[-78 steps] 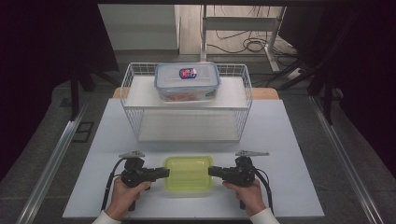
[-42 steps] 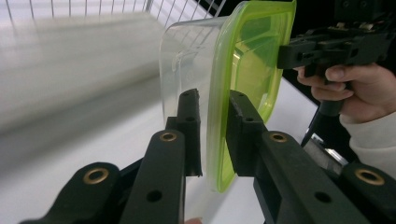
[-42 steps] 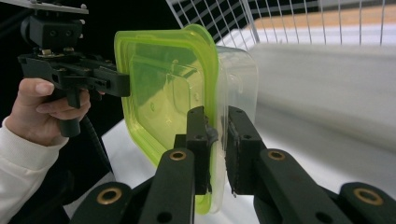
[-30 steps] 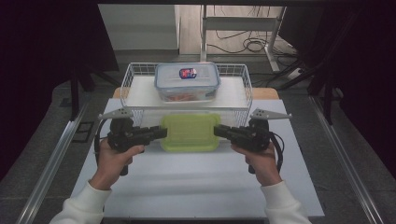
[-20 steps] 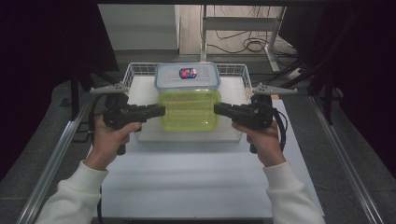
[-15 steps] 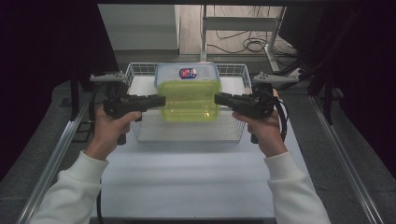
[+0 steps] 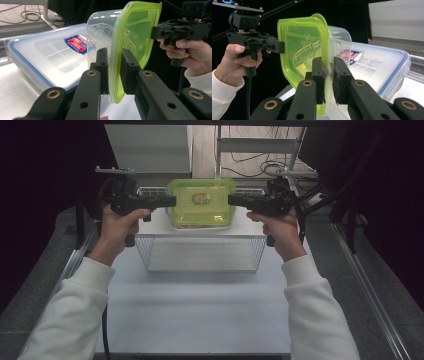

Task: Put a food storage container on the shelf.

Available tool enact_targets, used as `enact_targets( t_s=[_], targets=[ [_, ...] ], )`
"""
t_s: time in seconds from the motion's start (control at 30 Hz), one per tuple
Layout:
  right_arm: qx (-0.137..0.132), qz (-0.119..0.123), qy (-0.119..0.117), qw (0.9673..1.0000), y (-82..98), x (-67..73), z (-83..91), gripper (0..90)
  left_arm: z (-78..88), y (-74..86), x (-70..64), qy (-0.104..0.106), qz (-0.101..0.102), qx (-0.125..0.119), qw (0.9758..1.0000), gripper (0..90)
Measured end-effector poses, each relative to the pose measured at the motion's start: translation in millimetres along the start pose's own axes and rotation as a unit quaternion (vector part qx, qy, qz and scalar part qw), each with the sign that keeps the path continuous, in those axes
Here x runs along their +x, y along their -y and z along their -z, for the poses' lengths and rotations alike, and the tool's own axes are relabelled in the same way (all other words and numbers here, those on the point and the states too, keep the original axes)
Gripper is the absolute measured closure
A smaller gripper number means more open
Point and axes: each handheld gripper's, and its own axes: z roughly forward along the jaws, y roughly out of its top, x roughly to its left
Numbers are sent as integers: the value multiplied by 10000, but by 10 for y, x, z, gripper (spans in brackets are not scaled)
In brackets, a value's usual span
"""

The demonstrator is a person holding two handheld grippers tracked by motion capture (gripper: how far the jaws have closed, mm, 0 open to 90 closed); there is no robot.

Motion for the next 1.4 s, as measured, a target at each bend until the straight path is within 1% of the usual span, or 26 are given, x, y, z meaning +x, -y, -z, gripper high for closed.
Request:
enact_targets(
  t_s=[0.13, 0.23, 0.4, 0.53, 0.63, 0.67, 0.73, 0.83, 0.9, 1.0, 1.1, 1.17, 1.2, 1.3, 1.33, 1.4],
  targets=[
    [35, -41, 14, 10000, -93, -43, -65, 804, -3, -77, 78, -18, 60, -8, 10000, 794],
    [64, -60, 2, 10000, -135, -64, -106, 804, -1, -99, 107, -45, 103, 12, 9999, 794],
    [94, -151, -8, 9998, -142, -122, -156, 804, -30, -116, 141, -110, 141, 55, 9998, 794],
    [92, -214, 10, 9997, -136, -183, -199, 804, -80, -132, 204, -144, 240, 102, 9996, 796],
    [169, -342, 18, 9993, -130, -261, -254, 803, -131, -135, 268, -184, 332, 170, 9991, 796],
    [192, -387, 28, 9991, -126, -289, -275, 803, -139, -133, 282, -156, 408, 131, 9990, 796],
    [115, -496, -8, 9987, -126, -343, -303, 802, -147, -143, 311, -122, 456, 105, 9988, 793],
    [77, -564, -30, 9984, -145, -388, -333, 797, -163, -167, 346, -108, 603, 67, 9981, 791],
    [73, -633, -28, 9980, -166, -422, -355, 792, -176, -189, 359, -155, 669, 37, 9976, 793],
    [76, -724, 5, 9973, -190, -460, -387, 783, -204, -218, 386, -175, 871, -15, 9960, 794],
    [40, -768, 109, 9970, -208, -489, -415, 773, -237, -233, 404, -234, 967, -57, 9950, 793],
    [16, -807, 165, 9966, -211, -503, -444, 764, -247, -235, 427, -226, 1011, -76, 9946, 787],
    [5, -820, 185, 9965, -211, -509, -455, 761, -258, -235, 443, -216, 1094, -117, 9937, 785],
    [-38, -949, 214, 9953, -206, -544, -496, 749, -277, -240, 472, -219, 1141, -152, 9931, 774],
    [-47, -953, 250, 9951, -204, -555, -516, 741, -284, -244, 471, -247, 1113, -152, 9934, 766],
    [-28, -968, 290, 9949, -200, -559, -541, 731, -320, -242, 476, -367, 1092, -136, 9932, 746]
  ],
)
